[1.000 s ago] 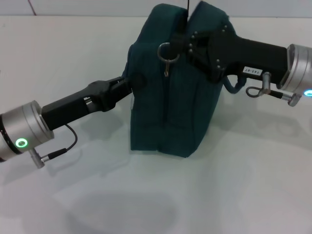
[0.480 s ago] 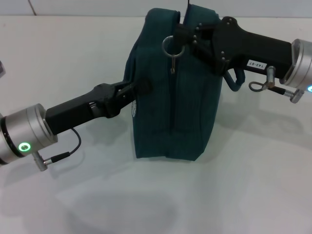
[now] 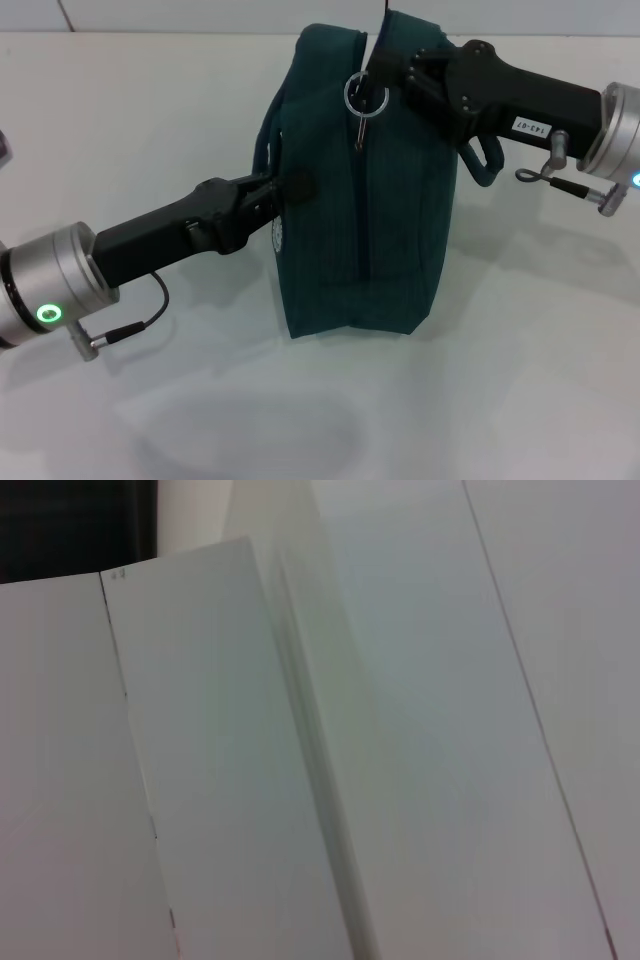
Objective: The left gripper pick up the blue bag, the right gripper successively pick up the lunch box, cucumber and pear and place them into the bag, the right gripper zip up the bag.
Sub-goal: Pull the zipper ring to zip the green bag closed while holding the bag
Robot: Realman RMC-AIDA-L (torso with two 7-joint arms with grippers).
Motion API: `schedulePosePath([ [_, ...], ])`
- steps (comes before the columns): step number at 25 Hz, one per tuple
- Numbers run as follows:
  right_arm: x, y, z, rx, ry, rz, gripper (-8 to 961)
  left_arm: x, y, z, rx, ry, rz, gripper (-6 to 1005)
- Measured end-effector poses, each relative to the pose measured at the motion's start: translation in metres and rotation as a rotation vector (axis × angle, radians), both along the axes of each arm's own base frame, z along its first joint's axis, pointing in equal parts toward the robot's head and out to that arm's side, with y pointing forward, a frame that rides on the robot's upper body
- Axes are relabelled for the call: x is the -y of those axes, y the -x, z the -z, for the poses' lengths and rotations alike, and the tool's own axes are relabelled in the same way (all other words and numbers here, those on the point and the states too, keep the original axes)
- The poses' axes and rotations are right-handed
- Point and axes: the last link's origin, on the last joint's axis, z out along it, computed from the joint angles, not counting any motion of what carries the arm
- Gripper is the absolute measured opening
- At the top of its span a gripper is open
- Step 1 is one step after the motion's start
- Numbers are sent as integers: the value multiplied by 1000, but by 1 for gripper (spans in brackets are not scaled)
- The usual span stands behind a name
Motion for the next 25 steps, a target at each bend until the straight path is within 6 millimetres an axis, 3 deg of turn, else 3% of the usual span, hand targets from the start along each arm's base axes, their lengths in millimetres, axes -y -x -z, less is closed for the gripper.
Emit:
schedulePosePath([
  [25,-7,1,-8,-23,-27,25,-1,12,3,4,7,25,14,54],
])
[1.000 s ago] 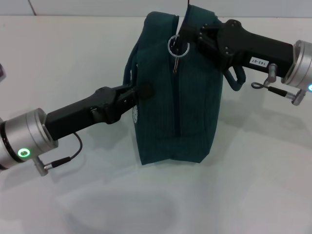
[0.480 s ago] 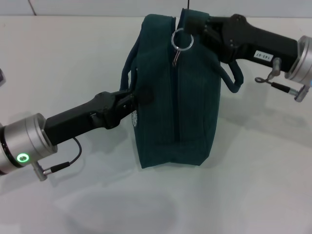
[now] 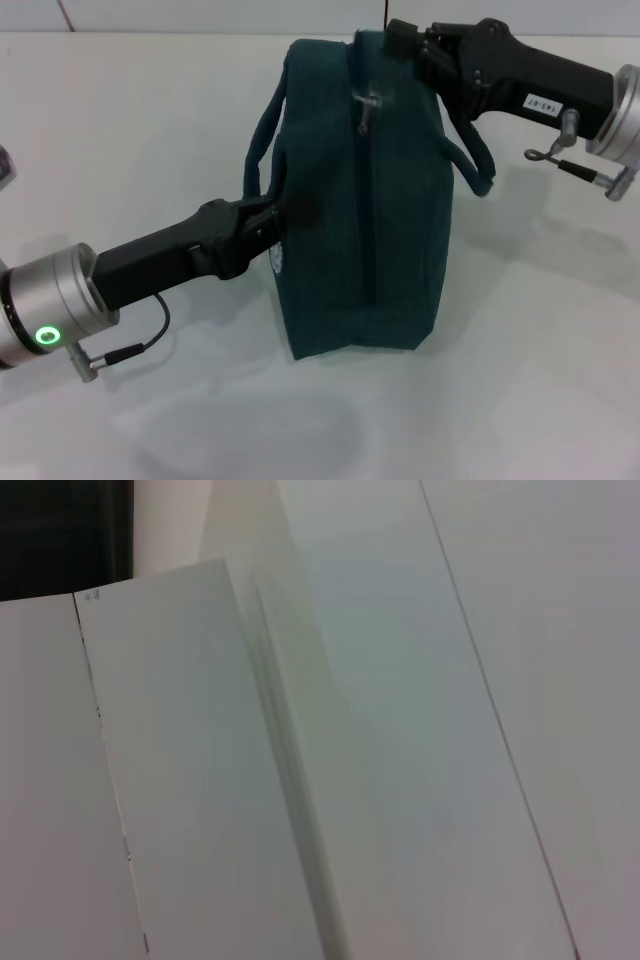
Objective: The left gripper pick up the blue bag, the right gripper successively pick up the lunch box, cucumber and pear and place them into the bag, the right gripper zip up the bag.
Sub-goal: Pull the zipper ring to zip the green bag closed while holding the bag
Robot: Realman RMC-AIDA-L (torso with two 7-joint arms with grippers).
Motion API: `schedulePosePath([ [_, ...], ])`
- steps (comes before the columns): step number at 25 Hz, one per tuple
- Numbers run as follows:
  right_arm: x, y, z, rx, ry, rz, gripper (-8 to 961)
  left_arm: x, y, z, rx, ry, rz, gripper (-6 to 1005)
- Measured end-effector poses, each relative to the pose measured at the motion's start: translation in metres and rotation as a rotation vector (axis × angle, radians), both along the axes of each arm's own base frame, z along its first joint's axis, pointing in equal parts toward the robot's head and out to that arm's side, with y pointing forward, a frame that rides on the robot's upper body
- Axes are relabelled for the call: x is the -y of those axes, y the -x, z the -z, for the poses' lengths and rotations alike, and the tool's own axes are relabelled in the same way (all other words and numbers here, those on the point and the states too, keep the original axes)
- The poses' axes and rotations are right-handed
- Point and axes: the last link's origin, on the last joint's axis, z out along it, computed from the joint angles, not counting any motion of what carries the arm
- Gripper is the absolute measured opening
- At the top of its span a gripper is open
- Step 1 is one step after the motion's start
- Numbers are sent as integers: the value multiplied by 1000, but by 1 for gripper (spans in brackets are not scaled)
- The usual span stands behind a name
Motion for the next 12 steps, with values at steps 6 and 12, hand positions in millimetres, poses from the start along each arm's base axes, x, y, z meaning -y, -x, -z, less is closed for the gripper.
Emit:
schedulePosePath([
  [6,-4,6,0,4,-9,-11,-2,2,-2,-2,11,5,17,55],
  [12,-5,3,-1,9,-15,-2,-2,2,-2,-2,15,4,18,55],
])
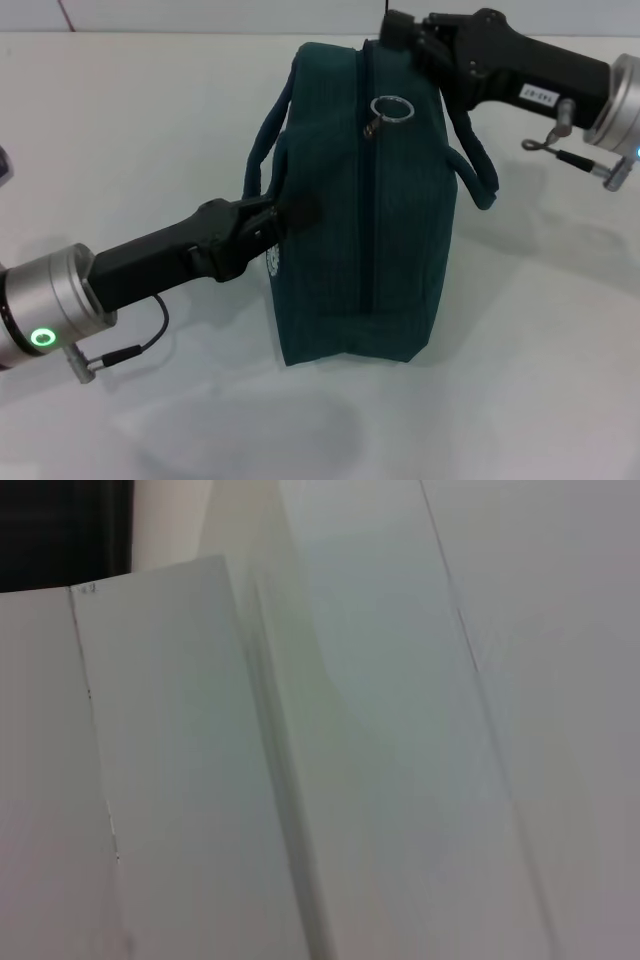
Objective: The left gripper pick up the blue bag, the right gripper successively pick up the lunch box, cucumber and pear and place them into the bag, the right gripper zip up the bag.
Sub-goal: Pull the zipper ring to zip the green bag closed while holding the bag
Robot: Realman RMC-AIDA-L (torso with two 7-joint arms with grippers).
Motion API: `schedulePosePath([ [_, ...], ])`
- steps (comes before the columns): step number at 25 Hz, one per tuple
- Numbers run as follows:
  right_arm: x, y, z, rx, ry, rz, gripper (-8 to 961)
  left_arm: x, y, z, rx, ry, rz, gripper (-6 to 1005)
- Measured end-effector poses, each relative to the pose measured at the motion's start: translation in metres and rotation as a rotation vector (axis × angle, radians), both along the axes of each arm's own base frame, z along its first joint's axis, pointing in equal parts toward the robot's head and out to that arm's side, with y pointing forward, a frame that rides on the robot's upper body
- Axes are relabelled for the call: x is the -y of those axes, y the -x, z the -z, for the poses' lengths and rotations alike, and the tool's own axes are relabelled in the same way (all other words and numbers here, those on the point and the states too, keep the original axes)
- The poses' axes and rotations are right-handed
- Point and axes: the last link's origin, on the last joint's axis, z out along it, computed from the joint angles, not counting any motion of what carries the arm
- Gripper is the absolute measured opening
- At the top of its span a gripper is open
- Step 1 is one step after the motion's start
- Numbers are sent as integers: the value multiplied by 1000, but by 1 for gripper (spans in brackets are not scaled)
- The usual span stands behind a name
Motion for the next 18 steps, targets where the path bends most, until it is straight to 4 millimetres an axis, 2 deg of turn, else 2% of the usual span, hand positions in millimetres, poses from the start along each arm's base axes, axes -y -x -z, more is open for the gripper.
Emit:
schedulePosePath([
  [6,-5,-27,-30,-52,-83,90,18,-1,1,-2,3,-8,-6,51],
  [10,-3,-37,-43,-46,-97,91,37,-1,2,-2,3,-11,-13,53],
  [15,-2,-44,-48,11,-58,81,216,-2,3,-1,-5,-16,-25,52],
  [18,-3,-42,-50,67,-1,58,277,-3,4,-1,-12,-18,-30,52],
])
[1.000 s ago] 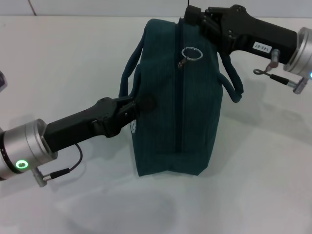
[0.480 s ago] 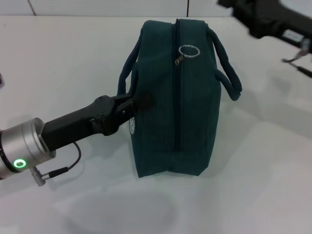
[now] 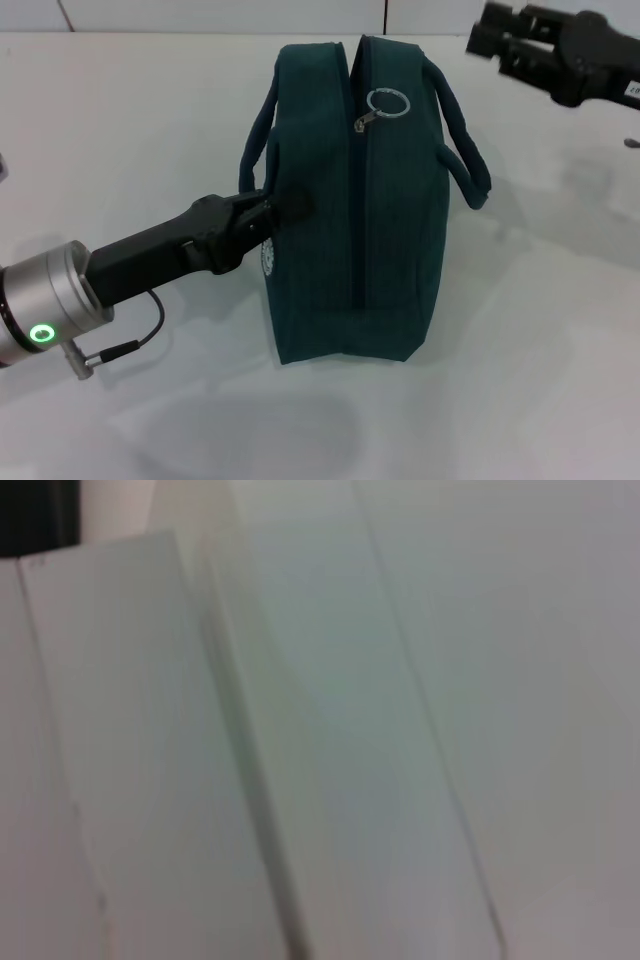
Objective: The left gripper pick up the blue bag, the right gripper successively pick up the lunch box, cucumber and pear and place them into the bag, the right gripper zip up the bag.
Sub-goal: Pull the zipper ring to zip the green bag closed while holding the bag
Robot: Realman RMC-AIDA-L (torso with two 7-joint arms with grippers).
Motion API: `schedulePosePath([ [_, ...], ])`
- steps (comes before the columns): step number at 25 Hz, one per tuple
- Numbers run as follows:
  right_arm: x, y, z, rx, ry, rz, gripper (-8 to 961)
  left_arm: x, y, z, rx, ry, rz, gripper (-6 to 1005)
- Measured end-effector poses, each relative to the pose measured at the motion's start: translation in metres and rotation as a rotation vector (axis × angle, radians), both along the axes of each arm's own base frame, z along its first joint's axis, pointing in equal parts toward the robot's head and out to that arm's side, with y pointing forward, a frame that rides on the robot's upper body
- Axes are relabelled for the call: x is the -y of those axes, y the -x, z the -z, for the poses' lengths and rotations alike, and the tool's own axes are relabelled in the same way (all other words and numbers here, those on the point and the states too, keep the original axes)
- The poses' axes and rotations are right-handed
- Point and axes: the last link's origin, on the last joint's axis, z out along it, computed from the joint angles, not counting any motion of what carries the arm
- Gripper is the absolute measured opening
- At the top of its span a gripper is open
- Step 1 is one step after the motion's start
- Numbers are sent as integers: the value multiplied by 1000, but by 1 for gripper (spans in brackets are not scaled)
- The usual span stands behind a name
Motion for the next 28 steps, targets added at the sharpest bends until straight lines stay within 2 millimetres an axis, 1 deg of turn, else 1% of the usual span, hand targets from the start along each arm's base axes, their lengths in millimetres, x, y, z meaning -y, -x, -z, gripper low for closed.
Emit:
schedulePosePath([
  [3,1,4,3,37,56,-18,337,2,3,1,-9,4,-11,52],
  [9,5,13,10,104,104,-80,458,10,10,5,-19,11,-34,52],
  [14,8,20,13,151,143,-114,697,12,12,7,-30,4,-36,51],
  [19,9,26,18,160,168,-126,868,12,13,7,-34,1,-36,51],
  [26,13,32,30,157,192,-138,869,11,14,7,-40,0,-38,50],
  [28,15,33,36,164,205,-143,869,11,14,8,-42,-1,-40,50],
])
